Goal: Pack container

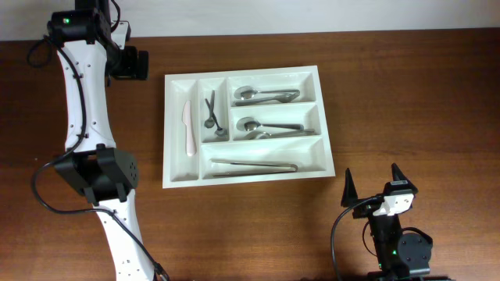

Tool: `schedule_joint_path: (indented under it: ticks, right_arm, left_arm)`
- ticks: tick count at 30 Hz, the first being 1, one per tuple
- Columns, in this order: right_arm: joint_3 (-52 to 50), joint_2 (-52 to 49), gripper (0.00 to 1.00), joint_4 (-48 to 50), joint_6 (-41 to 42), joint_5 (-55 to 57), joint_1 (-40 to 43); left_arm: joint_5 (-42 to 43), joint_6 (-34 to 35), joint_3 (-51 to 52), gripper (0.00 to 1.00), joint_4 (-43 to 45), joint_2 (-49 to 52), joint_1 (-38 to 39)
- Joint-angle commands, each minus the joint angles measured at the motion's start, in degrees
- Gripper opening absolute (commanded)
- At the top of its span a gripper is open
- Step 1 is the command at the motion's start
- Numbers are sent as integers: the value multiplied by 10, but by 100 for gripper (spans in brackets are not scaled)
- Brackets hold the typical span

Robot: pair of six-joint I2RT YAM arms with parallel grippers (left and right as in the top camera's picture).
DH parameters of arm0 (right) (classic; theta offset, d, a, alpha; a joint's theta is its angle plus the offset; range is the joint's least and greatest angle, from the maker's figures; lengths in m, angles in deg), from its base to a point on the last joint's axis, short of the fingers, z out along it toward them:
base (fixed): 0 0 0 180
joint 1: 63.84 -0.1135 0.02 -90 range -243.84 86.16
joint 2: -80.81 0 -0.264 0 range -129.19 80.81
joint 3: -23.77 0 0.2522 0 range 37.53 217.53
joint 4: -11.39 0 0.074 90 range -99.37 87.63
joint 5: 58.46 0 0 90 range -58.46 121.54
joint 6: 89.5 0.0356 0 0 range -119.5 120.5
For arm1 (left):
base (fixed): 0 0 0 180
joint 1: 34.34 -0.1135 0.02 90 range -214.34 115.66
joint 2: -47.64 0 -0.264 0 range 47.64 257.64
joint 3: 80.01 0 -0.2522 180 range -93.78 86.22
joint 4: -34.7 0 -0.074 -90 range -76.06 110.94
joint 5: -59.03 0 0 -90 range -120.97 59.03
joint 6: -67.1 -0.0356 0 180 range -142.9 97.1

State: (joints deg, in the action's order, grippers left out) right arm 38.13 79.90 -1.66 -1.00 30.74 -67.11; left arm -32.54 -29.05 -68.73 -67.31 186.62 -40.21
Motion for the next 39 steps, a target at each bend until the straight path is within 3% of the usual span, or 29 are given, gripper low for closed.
schedule_joint_path:
  ticks: [1,32,39]
  right_arm:
    - [-3,7,99,2,5,15,-4]
    - [-3,7,99,1,5,15,-4]
    - [-3,7,99,1,5,15,-4]
  left_arm:
    - [-2,5,-10,99,-1,2,-3]
    - [-2,5,-10,99,-1,-1,-2]
    - [-2,5,-10,99,0,-147,32]
